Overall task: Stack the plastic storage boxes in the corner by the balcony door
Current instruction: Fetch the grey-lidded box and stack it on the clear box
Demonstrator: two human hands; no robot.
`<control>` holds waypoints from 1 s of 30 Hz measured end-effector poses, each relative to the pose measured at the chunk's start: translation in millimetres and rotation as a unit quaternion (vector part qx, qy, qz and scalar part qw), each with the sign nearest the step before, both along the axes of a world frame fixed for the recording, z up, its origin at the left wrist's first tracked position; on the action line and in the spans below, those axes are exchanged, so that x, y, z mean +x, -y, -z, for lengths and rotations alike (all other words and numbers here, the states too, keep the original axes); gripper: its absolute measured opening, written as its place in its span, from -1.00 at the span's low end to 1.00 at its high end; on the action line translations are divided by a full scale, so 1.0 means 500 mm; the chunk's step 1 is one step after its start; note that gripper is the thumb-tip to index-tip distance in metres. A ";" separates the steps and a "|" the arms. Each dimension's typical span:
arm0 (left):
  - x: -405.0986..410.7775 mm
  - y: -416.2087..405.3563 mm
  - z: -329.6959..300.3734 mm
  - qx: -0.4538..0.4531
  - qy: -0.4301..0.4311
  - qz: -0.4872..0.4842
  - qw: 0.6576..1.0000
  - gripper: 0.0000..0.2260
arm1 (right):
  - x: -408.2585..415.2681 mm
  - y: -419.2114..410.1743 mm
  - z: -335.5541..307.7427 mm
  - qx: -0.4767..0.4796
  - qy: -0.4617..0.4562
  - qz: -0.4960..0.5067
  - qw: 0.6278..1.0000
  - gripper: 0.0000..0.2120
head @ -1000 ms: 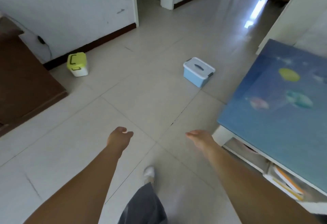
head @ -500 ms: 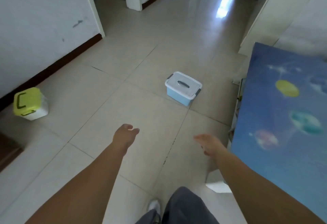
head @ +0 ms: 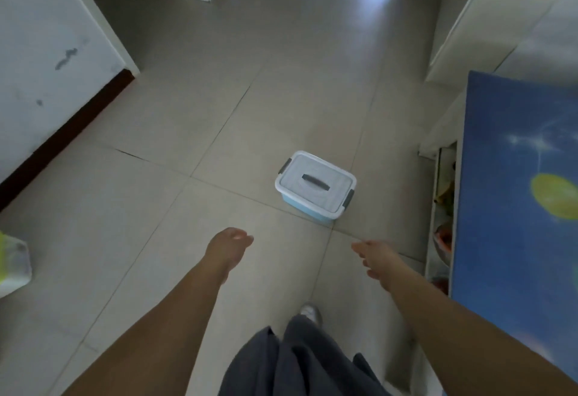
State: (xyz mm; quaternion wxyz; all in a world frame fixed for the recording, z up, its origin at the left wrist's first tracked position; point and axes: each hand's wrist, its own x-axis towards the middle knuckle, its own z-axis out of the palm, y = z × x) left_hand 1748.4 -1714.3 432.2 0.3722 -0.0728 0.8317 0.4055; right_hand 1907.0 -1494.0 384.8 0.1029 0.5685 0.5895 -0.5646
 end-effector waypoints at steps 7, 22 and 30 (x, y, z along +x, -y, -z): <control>-0.232 -0.218 0.084 -0.040 0.009 0.068 0.997 -0.62 | -0.195 -0.172 0.068 -0.037 0.021 0.044 0.998 -0.63; -0.584 -0.570 0.479 -0.154 0.042 0.242 0.957 -0.64 | -0.436 -0.411 0.423 -0.070 0.138 0.133 0.979 -0.61; -0.671 -0.637 0.805 -0.232 0.017 0.231 0.945 -0.31 | -0.493 -0.493 0.723 -0.058 0.210 0.119 0.969 -0.34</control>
